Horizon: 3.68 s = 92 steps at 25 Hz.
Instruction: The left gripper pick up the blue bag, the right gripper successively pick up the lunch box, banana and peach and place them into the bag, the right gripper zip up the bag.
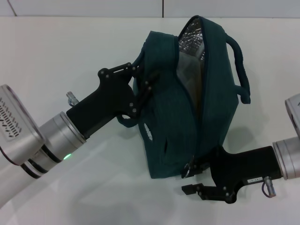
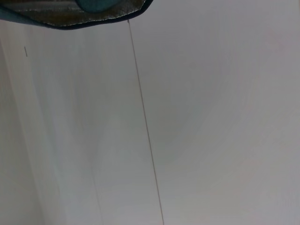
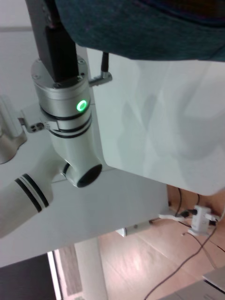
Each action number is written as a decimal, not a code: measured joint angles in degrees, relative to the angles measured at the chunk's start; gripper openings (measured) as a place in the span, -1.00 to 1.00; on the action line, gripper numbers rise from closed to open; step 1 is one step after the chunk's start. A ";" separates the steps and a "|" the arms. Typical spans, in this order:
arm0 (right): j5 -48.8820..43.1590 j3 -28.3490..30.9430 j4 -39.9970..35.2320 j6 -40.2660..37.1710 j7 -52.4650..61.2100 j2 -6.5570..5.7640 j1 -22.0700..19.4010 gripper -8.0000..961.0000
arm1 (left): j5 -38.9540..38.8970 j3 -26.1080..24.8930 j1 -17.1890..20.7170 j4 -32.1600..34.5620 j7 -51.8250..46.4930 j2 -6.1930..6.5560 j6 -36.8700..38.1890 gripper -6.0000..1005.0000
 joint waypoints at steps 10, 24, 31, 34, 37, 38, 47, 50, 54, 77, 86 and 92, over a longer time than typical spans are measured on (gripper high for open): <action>7.16 -4.33 0.23 1.41 -10.92 0.00 -3.28 -0.48 | 0.00 -0.17 -0.11 0.00 -0.05 0.00 -0.06 -0.50; 7.52 -5.49 0.27 1.54 -12.92 0.00 -3.25 -0.57 | 0.18 -0.18 -0.20 -0.01 -0.09 0.00 0.00 -0.50; 12.19 -10.04 0.21 1.17 -13.58 0.00 -2.89 -0.61 | 0.18 -0.18 -0.03 -0.08 -0.09 0.00 0.09 -0.50; 13.06 -10.07 0.20 0.95 -13.61 0.00 -3.00 -0.63 | 0.17 -0.18 0.06 -0.09 -0.09 0.01 0.09 -0.50; 13.21 -10.02 -0.05 0.57 -13.72 0.00 -3.03 -0.65 | 0.08 -0.18 0.22 -0.09 -0.08 0.00 0.09 -0.50; 13.31 -9.88 -0.08 0.58 -13.73 0.00 -3.07 -0.70 | 0.05 -0.18 0.25 -0.09 -0.08 0.00 0.09 -0.50; 15.10 -7.48 -0.31 0.29 -15.40 -0.61 -3.45 -0.92 | 0.08 0.02 0.45 -0.05 0.32 0.00 0.79 -0.50; 15.09 -6.82 -0.96 0.14 -15.43 -0.74 -3.41 -0.92 | 0.54 0.15 1.28 0.21 0.28 0.02 2.71 -0.50; 14.89 -6.47 -2.53 -0.31 -15.65 -0.84 -3.37 -0.93 | 0.63 0.14 2.86 0.52 -0.60 0.09 6.04 -0.38; 14.47 -6.48 -6.26 -1.91 -15.88 -0.66 -0.97 -0.93 | -4.09 -0.44 8.82 7.40 -24.06 0.71 10.75 0.55; 16.65 -6.28 -7.70 1.15 -16.09 -0.23 -0.06 -0.93 | -3.46 3.20 16.22 11.16 -17.00 0.59 15.51 0.54; 21.23 -6.76 -5.36 5.02 -16.60 0.01 3.08 -0.93 | -3.58 5.12 19.82 8.81 -11.19 0.38 13.20 0.54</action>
